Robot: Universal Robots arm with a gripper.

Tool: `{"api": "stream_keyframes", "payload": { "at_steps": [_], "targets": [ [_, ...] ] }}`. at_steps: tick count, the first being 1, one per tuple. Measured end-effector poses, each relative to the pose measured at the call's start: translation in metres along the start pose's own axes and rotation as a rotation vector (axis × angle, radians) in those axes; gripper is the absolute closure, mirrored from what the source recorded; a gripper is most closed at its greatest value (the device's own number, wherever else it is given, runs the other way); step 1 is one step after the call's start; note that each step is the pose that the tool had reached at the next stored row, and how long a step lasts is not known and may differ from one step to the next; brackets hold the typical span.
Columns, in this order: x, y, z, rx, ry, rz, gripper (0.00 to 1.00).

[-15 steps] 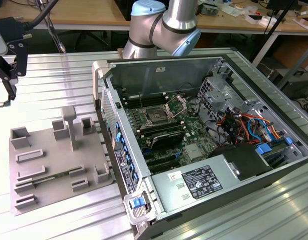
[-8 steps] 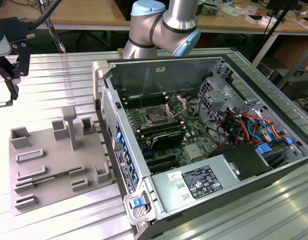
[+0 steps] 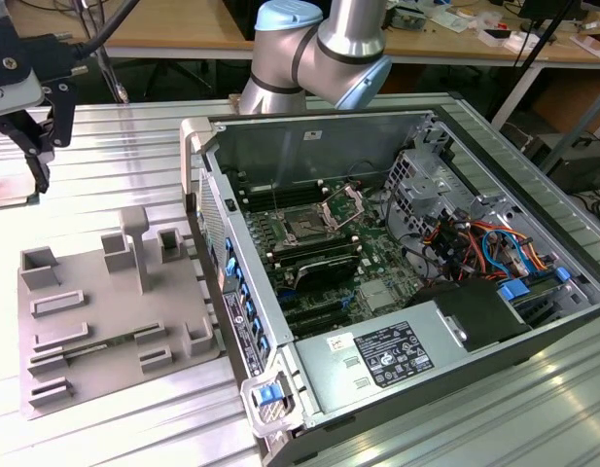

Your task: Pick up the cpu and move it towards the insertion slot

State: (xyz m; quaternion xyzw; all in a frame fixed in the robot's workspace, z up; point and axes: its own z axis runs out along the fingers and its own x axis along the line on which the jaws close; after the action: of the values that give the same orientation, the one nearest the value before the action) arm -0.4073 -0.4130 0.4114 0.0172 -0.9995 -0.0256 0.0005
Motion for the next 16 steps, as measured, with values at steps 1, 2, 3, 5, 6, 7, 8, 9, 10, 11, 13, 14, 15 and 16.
{"api": "stream_keyframes", "payload": {
  "at_steps": [1,2,3,5,6,7,8,9,10,11,13,14,15,16],
  "targets": [
    [-0.001,0.0,0.0,0.0001,0.0,0.0,0.45],
    [-0.0024,-0.0001,0.0,0.0001,0.0,0.0,0.45],
    [-0.0035,-0.0001,0.0,0.0002,-0.0001,0.0,0.45],
    [-0.0057,-0.0002,0.0,0.0003,-0.0001,0.0,0.45],
    [-0.0075,-0.0002,0.0,0.0005,0.0,0.0,0.45],
    [-0.0094,-0.0003,0.0,0.0008,0.0,0.0,0.45],
    [-0.0104,-0.0003,0.0,0.0008,0.0,0.0,0.45],
    [-0.0111,-0.0004,0.0,0.0009,0.0,0.0,0.45],
    [-0.0124,-0.0004,0.0,0.001,0.0,0.0,0.45],
    [-0.0131,-0.0004,0.0,0.0011,0.0,0.0,0.45],
    [-0.0146,-0.0005,0.0,0.0013,0.0,0.0,0.45],
    [-0.0152,-0.0005,0.0,0.0013,0.0,0.0,0.45],
    [-0.0159,-0.0005,0.0,0.0014,0.0001,0.0,0.45],
    [-0.0165,-0.0006,0.0,0.0015,0.0,0.0,0.45]
  ]
}}
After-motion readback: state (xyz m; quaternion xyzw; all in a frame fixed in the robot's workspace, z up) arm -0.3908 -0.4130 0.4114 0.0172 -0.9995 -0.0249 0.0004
